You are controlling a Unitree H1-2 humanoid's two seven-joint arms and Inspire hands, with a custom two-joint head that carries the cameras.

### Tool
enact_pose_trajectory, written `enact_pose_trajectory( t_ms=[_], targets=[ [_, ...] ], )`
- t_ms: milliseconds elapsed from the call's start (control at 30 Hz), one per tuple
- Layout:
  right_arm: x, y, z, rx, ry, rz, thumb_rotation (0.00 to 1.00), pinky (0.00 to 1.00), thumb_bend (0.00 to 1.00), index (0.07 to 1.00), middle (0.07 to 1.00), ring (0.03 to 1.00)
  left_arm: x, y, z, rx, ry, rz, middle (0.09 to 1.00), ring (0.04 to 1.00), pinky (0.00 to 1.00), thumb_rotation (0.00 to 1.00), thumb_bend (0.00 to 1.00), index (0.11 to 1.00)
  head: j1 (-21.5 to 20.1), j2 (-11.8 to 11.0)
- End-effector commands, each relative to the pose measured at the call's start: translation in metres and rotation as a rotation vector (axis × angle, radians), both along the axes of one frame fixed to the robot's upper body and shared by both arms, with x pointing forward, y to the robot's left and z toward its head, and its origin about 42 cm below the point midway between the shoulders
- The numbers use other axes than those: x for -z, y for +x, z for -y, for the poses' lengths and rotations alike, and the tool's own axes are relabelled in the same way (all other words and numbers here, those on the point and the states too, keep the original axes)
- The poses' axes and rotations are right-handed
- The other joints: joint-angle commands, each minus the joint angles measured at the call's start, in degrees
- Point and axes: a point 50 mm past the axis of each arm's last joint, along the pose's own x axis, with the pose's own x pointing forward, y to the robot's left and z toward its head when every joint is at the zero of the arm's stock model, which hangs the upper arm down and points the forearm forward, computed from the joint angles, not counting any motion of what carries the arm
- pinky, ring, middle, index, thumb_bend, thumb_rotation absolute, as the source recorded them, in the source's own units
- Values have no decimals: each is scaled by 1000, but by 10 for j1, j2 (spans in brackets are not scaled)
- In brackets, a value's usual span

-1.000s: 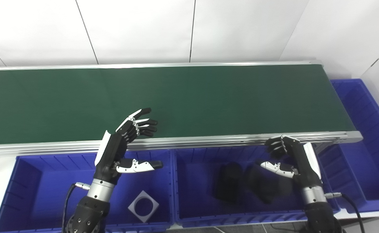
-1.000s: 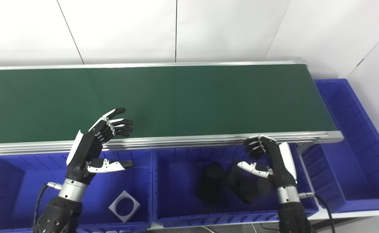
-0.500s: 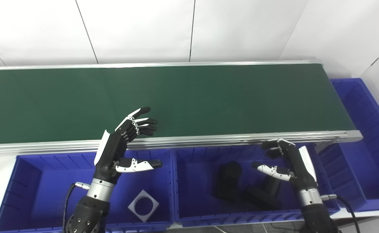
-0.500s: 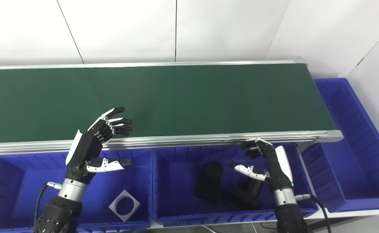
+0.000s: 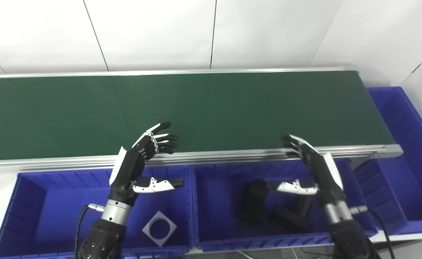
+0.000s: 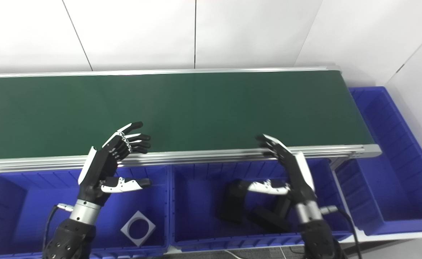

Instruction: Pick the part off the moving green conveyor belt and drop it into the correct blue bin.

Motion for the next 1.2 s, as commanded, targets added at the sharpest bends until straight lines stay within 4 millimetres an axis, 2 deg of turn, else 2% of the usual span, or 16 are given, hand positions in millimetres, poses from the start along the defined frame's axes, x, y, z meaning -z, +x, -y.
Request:
enact_pose_trajectory(
  t_ms=[0,167,467,700,1033,1133,1167],
  targets=[
    [-23,8,-16,-67,53,108,388,781,1000,866,919,873,-9,6,3,0,-4,70,723,659,590,279,927,833,0,0],
    [-32,12,-48,-144,110,126,393,779,1000,871,927,875,-3,9,4,12,0,49,725,661,591,261,937,831,38,-15],
    [-27,14,-98,-212,166,136,386,721,1000,848,915,836,8,10,-6,3,44,16,716,656,592,230,945,817,30,-40],
    [-18,15,-108,-211,170,137,379,699,1000,850,898,808,9,10,-7,4,54,15,718,660,595,244,934,822,32,-39],
    [12,13,-112,-176,191,69,339,655,1000,814,856,730,6,7,-5,14,40,23,727,670,598,245,939,824,50,-28],
    [17,13,-112,-172,188,55,324,660,1000,817,856,731,6,6,-3,16,38,24,722,664,594,238,945,818,66,-26],
    [19,13,-111,-169,184,49,322,662,1000,819,855,733,6,6,-1,18,39,24,723,665,596,242,948,818,88,-25]
  ],
)
